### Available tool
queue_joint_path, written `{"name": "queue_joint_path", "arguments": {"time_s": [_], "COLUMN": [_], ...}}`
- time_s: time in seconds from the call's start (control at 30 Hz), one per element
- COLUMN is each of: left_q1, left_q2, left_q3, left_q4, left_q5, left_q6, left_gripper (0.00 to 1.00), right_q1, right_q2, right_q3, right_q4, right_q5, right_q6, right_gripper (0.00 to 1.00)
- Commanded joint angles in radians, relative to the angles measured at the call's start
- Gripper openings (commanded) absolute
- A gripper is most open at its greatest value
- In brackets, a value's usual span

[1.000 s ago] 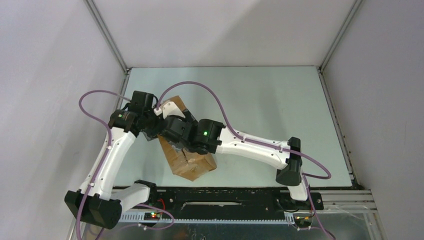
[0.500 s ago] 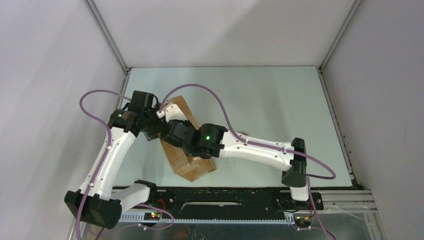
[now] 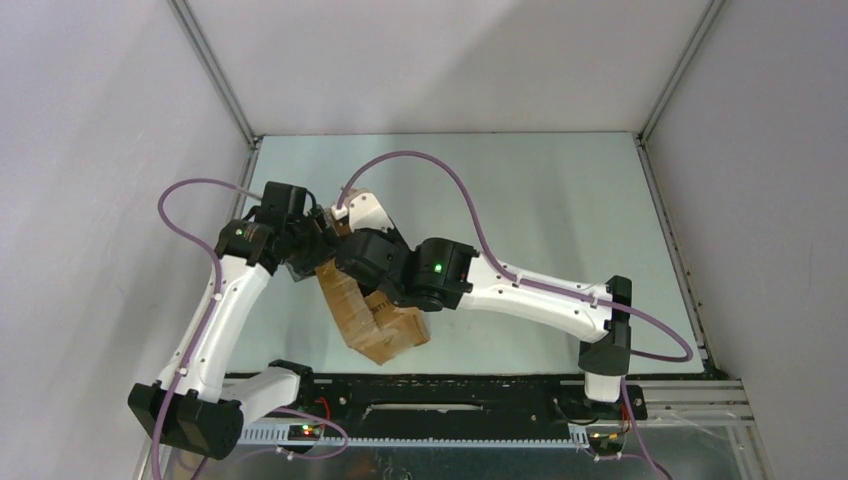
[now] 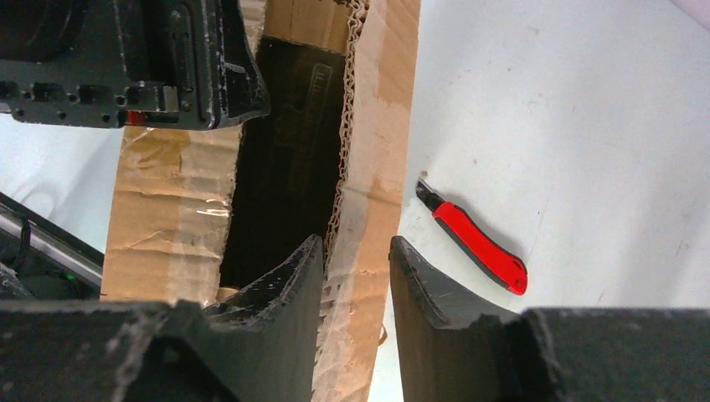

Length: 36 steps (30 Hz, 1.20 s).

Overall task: Unpack the express box
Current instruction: Open the express box at the center of the board.

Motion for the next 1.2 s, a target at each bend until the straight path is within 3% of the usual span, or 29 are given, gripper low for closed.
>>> {"name": "queue_joint_path", "arguments": {"time_s": [0.0,0.2,0.57,0.77,0.93,1.07,1.17], "left_q1": [0.004,0.004,0.003,0.004,0.003,0.003,0.003], "left_q2": [-0.042,-0.043,-0.040,-0.043,-0.044,-0.043,-0.043], "left_q3": [0.041,0.044,0.048,0.039,0.036,0.049,0.058], "left_q4": [0.027,0.028,0.038,0.051,0.065,0.071,0.078], "left_q5": [-0.034,-0.043,-0.032,-0.024,-0.004,0.012,0.040], "left_q6": [0.081,0.085,0.088,0.088,0.090,0.103,0.107], "left_gripper": [0.48,0.48,0.48,0.47,0.47,0.48,0.49], "right_q1": [-0.038,-0.042,-0.061,-0.143,-0.290,-0.355,-0.361], "right_q2": [-0.033,-0.064,-0.059,-0.231,-0.401,-0.389,-0.336], "right_q3": [-0.043,-0.059,-0.114,-0.342,-0.561,-0.570,-0.531], "right_q4": [-0.118,-0.156,-0.159,0.096,0.381,0.448,0.435], "right_q5": [0.037,0.088,0.029,-0.245,-0.584,-0.768,-0.813], "right_q6": [0.022,0.040,0.060,0.088,0.175,0.200,0.197], "right_gripper": [0.35,0.24,0.29,0.38,0.48,0.48,0.45]}}
